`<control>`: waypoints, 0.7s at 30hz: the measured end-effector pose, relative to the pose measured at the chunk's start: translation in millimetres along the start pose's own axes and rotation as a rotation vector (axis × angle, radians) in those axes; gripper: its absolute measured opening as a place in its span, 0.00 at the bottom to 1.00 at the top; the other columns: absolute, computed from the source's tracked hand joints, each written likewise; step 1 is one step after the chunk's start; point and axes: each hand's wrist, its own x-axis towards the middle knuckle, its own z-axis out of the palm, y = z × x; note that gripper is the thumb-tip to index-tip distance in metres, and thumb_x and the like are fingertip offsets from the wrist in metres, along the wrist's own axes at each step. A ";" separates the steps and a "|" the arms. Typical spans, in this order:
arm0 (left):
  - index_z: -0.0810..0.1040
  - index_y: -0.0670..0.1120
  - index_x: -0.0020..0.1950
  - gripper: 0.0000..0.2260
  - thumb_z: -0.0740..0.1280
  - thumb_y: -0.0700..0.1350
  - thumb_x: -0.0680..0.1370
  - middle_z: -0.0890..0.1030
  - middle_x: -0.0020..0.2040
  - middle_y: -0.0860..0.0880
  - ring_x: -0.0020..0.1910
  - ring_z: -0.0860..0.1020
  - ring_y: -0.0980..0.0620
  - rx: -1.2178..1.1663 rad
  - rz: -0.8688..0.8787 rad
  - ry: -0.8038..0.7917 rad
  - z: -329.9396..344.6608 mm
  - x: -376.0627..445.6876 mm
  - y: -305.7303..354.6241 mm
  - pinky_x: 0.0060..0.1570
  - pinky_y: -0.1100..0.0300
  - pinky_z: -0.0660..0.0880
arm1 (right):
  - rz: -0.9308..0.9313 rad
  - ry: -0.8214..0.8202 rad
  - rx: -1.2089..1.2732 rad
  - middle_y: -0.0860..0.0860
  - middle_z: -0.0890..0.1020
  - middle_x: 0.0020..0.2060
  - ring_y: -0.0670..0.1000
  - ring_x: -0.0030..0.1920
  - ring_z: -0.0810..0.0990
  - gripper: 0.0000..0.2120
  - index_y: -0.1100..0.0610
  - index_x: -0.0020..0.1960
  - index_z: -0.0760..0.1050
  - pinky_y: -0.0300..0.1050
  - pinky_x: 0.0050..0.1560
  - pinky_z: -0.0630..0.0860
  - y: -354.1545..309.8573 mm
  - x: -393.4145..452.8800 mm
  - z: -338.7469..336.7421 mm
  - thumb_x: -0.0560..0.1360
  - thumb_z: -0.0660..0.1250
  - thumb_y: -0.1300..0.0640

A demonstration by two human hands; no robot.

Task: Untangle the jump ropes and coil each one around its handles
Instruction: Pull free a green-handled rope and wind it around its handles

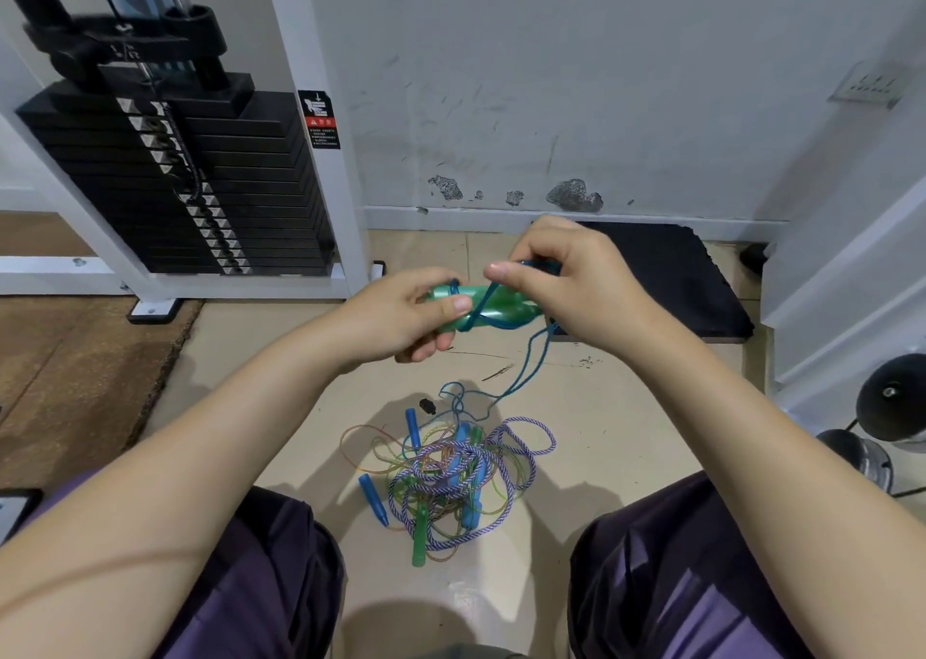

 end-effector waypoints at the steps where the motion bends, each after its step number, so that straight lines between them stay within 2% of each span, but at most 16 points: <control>1: 0.73 0.46 0.50 0.05 0.60 0.45 0.84 0.75 0.36 0.42 0.25 0.68 0.52 -0.027 0.017 -0.059 2.6 -2.2 2.8 0.25 0.64 0.63 | 0.017 0.014 0.008 0.51 0.74 0.34 0.44 0.34 0.70 0.12 0.55 0.35 0.75 0.36 0.37 0.66 1.2 0.5 -1.4 0.74 0.72 0.53; 4: 0.72 0.44 0.53 0.07 0.59 0.46 0.84 0.74 0.36 0.45 0.27 0.68 0.53 -0.047 0.050 -0.157 9.7 -6.1 8.1 0.26 0.64 0.63 | 0.088 -0.039 0.017 0.48 0.70 0.29 0.43 0.30 0.66 0.16 0.53 0.33 0.70 0.37 0.33 0.63 1.2 -1.5 6.3 0.78 0.67 0.51; 8: 0.72 0.53 0.55 0.06 0.57 0.45 0.85 0.74 0.37 0.46 0.30 0.68 0.53 -0.024 0.066 -0.216 12.7 -8.8 8.4 0.29 0.65 0.64 | 0.156 -0.097 -0.030 0.46 0.67 0.26 0.44 0.29 0.65 0.18 0.53 0.33 0.68 0.44 0.33 0.63 2.5 -4.7 16.8 0.79 0.64 0.48; 12: 0.71 0.51 0.56 0.06 0.58 0.50 0.82 0.75 0.40 0.45 0.30 0.70 0.52 -0.038 0.054 -0.254 13.3 -10.9 11.2 0.29 0.63 0.66 | 0.140 -0.082 -0.060 0.47 0.68 0.25 0.45 0.29 0.66 0.18 0.55 0.34 0.70 0.46 0.34 0.64 0.9 -5.0 16.6 0.77 0.67 0.46; 15: 0.71 0.49 0.53 0.06 0.57 0.49 0.85 0.77 0.40 0.43 0.29 0.71 0.49 -0.034 -0.008 -0.286 9.8 -12.8 15.7 0.27 0.62 0.66 | 0.131 -0.051 -0.060 0.47 0.67 0.22 0.45 0.27 0.66 0.19 0.52 0.31 0.69 0.44 0.32 0.62 -2.4 -5.1 19.3 0.75 0.70 0.46; 17: 0.72 0.47 0.50 0.10 0.58 0.52 0.84 0.79 0.38 0.44 0.27 0.71 0.49 0.020 -0.064 -0.310 7.6 -14.6 18.8 0.25 0.62 0.66 | 0.120 -0.062 -0.079 0.46 0.67 0.21 0.46 0.27 0.66 0.19 0.51 0.31 0.68 0.45 0.31 0.62 -4.8 -6.2 23.3 0.74 0.71 0.46; 19: 0.72 0.44 0.47 0.18 0.60 0.60 0.78 0.80 0.32 0.48 0.25 0.71 0.51 0.132 -0.102 -0.319 8.0 -16.0 20.8 0.24 0.63 0.65 | 0.102 -0.072 -0.083 0.47 0.67 0.22 0.47 0.27 0.65 0.19 0.50 0.30 0.67 0.45 0.32 0.62 -6.5 -7.8 27.1 0.74 0.71 0.46; 21: 0.74 0.42 0.44 0.22 0.62 0.62 0.74 0.80 0.31 0.47 0.23 0.70 0.51 0.210 -0.130 -0.283 7.6 -15.6 18.9 0.24 0.65 0.65 | 0.092 -0.071 -0.061 0.47 0.67 0.22 0.47 0.27 0.65 0.19 0.50 0.30 0.68 0.44 0.32 0.62 -7.3 -8.9 29.9 0.74 0.71 0.47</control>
